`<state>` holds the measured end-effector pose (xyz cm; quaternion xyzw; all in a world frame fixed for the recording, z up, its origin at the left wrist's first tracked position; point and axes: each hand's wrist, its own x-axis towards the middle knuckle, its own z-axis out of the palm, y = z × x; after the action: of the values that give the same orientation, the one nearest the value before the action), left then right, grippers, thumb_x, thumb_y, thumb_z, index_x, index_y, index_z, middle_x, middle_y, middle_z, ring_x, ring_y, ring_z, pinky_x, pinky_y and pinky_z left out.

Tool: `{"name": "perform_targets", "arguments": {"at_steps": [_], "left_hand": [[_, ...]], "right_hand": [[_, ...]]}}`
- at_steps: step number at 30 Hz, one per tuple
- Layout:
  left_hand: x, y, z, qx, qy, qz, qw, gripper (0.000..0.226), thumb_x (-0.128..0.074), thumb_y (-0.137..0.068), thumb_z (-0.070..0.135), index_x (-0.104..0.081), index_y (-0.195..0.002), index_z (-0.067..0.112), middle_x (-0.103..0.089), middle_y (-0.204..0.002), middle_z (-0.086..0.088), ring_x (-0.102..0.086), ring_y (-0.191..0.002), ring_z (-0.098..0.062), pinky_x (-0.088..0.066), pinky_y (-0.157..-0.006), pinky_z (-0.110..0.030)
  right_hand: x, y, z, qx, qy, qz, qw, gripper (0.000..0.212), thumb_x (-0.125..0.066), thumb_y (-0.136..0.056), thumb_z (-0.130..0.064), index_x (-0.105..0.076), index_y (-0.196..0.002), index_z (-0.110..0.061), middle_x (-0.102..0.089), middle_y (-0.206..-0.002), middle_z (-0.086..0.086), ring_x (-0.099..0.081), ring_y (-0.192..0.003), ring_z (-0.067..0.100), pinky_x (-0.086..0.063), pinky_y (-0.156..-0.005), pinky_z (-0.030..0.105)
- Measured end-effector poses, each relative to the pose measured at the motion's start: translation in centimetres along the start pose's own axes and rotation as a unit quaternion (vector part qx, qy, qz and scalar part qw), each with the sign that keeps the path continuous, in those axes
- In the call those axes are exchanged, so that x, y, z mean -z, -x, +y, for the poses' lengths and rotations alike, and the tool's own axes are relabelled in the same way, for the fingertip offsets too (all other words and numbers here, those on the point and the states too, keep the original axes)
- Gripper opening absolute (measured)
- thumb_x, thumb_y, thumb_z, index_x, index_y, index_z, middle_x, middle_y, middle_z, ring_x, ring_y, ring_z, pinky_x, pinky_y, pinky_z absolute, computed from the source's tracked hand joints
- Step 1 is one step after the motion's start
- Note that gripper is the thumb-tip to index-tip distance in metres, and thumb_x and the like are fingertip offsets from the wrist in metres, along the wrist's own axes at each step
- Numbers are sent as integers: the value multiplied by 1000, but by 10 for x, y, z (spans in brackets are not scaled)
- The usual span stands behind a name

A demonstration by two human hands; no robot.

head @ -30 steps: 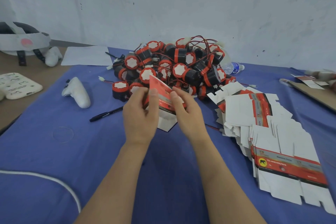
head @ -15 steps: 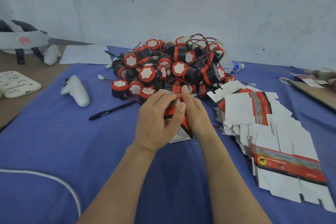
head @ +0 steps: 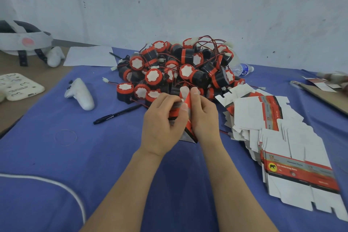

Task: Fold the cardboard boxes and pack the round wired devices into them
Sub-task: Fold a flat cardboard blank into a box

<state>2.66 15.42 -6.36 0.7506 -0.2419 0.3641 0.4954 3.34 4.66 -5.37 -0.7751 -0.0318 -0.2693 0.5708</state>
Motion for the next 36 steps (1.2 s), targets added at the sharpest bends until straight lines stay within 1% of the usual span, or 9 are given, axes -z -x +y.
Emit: {"name": "perform_targets", "arguments": {"at_steps": [5, 14, 17, 20, 22, 23, 28, 32, 36], "left_hand": [[-1, 1, -1, 7, -11, -1, 1000, 37, -41, -93, 35, -63, -89, 4, -52, -86, 7, -53, -78, -14, -46, -71, -24], [-6, 5, -3, -9, -17, -32, 999, 35, -44, -92, 38, -64, -92, 10, -55, -89, 9, -53, -82, -9, -42, -71, -13], [-8, 1, -5, 70, 46, -57, 995, 39, -48, -88, 55, -59, -109, 24, -52, -106, 15, -52, -100, -3, -43, -81, -10], [-4, -4, -4, 297, 229, -147, 916, 58, -55, -73, 75, -44, -120, 42, -50, -121, 23, -52, -119, -6, -48, -95, -22], [-5, -3, -5, 335, 317, -221, 859, 55, -64, -72, 65, -48, -120, 41, -60, -122, 17, -61, -114, -8, -56, -85, -28], [-7, -1, -5, 320, 330, -229, 858, 52, -67, -71, 58, -49, -118, 41, -63, -119, 16, -64, -108, -4, -57, -79, -24], [-10, -5, -12, 287, 219, 1, 933, 44, -74, -74, 43, -50, -110, 34, -62, -107, 20, -61, -103, -1, -51, -87, -23], [-1, -9, -25, 336, 194, 189, 902, 42, -75, -80, 37, -49, -111, 26, -64, -110, 6, -62, -103, -11, -51, -95, -38], [6, -10, -31, 353, 218, 247, 876, 41, -76, -81, 34, -47, -110, 34, -65, -109, 8, -66, -98, -8, -54, -91, -33]], "right_hand": [[-1, -1, 4, 8, 38, 73, 997, 29, -41, -95, -50, -52, -76, -30, -57, -69, -13, -52, -66, -5, -38, -59, 7], [7, -9, 5, -36, 76, 177, 981, 53, -32, -104, -34, -35, -53, -18, -41, -52, -4, -36, -50, 9, -28, -51, 25], [10, -9, 4, -44, 50, 210, 975, 55, -31, -104, -35, -32, -52, -16, -36, -49, -4, -33, -47, 10, -28, -50, 28], [11, -10, 5, -31, -6, 254, 967, 52, -31, -104, -35, -31, -55, -19, -33, -50, -6, -32, -44, 5, -27, -45, 17], [11, -11, 8, -29, -26, 261, 965, 49, -31, -104, -33, -35, -57, -20, -36, -53, -8, -36, -45, 2, -31, -47, 13], [11, -11, 9, -28, -26, 256, 966, 47, -31, -104, -32, -38, -59, -21, -39, -55, -8, -38, -48, 1, -32, -50, 12], [2, -6, 3, 30, 61, 178, 982, 23, -40, -102, -21, -61, -94, -15, -59, -86, -5, -52, -77, 6, -35, -68, 4], [-28, 17, -8, 114, 84, 39, 989, 32, -45, -96, -9, -63, -122, -12, -66, -118, -1, -58, -106, 10, -38, -92, 11], [-52, 34, -11, 71, 90, -130, 985, 45, -43, -100, -14, -39, -145, -19, -45, -146, -3, -40, -133, 9, -30, -106, 13]]}}
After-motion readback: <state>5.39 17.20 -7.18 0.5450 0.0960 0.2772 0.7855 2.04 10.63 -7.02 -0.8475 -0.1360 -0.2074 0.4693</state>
